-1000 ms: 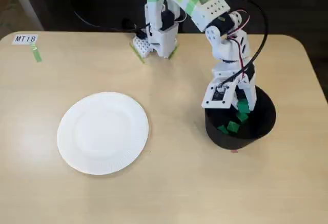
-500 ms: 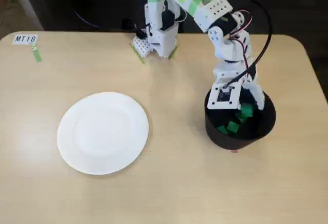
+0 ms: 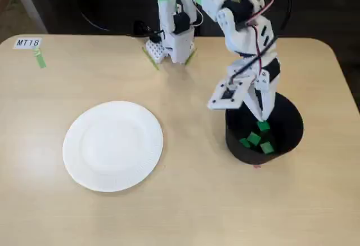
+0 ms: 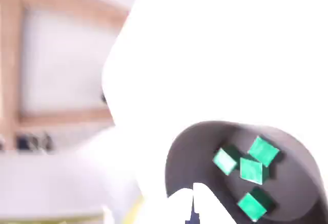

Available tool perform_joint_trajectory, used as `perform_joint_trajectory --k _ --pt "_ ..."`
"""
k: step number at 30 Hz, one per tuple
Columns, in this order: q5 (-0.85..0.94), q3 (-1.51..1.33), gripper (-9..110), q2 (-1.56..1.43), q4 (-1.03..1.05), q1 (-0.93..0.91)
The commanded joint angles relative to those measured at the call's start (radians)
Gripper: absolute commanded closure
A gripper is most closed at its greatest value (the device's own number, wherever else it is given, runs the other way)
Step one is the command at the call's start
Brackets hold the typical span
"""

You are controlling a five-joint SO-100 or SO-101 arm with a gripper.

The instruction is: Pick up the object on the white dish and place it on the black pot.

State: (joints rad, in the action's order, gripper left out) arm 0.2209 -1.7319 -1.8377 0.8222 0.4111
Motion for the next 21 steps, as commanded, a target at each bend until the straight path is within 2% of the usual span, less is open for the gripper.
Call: perform_joint_trajectory --k 1,4,8,16,21 --pt "-0.135 0.029 102 -0.17 0.137 -0.16" --pt "-0.252 -0.12 102 -0.382 0.181 -0.281" --pt "-0.311 -0.446 102 -0.747 0.186 -0.396" --pt "-0.301 -1.058 102 -1.436 0.279 -0.41" --pt "-0.212 -1.209 102 -1.493 0.313 -0.388"
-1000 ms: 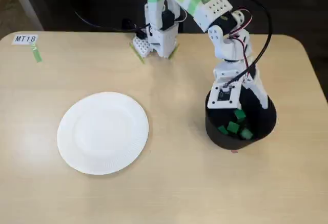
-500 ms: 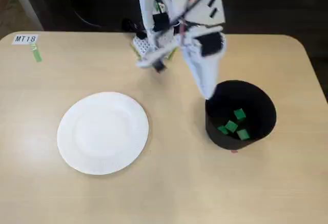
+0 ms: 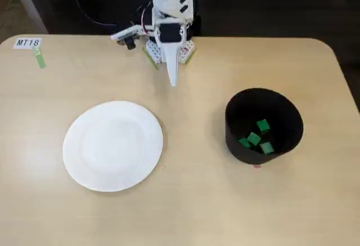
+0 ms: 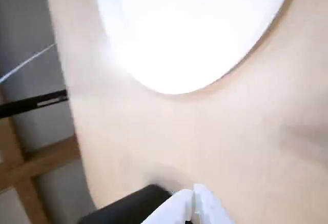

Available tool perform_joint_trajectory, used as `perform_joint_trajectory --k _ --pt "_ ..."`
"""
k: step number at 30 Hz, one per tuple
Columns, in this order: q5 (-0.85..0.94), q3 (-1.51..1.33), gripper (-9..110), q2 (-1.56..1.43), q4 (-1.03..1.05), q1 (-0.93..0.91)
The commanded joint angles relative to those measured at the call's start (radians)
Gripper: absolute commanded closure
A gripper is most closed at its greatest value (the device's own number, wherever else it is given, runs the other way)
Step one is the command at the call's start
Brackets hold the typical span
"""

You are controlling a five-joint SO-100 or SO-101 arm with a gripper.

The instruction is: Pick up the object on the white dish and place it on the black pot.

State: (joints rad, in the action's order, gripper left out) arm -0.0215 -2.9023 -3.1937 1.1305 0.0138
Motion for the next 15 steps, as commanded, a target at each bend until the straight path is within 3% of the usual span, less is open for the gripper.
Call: perform_joint_trajectory --k 1,15 --pt "0.043 -0.057 102 -0.137 0.003 0.006" --pt "0.069 -0.158 99 -0.137 -0.04 -0.018"
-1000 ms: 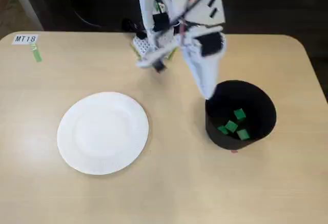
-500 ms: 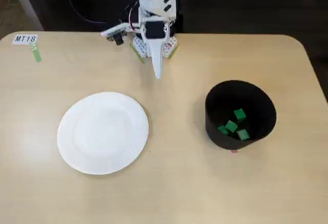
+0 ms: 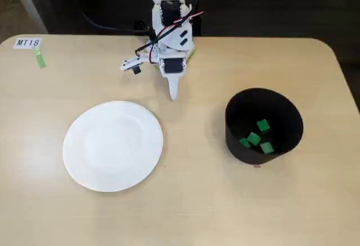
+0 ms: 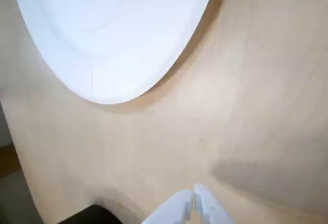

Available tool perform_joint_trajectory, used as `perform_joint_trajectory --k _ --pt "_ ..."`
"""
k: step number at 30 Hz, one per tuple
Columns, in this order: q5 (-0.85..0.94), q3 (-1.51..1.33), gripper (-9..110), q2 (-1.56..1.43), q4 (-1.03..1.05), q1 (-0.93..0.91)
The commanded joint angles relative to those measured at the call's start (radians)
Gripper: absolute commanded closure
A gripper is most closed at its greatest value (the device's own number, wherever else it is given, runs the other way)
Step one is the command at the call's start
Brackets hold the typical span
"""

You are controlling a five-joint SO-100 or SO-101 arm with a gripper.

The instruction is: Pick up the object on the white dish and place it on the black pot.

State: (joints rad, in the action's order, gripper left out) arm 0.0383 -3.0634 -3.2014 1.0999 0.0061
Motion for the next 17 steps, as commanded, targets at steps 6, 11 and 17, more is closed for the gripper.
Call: perform_joint_trajectory --k 6,11,17 --pt "0.014 0.003 101 -0.129 -0.009 -0.011" --pt "0.014 0.003 101 -0.129 -0.009 -0.011" --pt "0.014 0.003 101 -0.129 -0.009 -0.011"
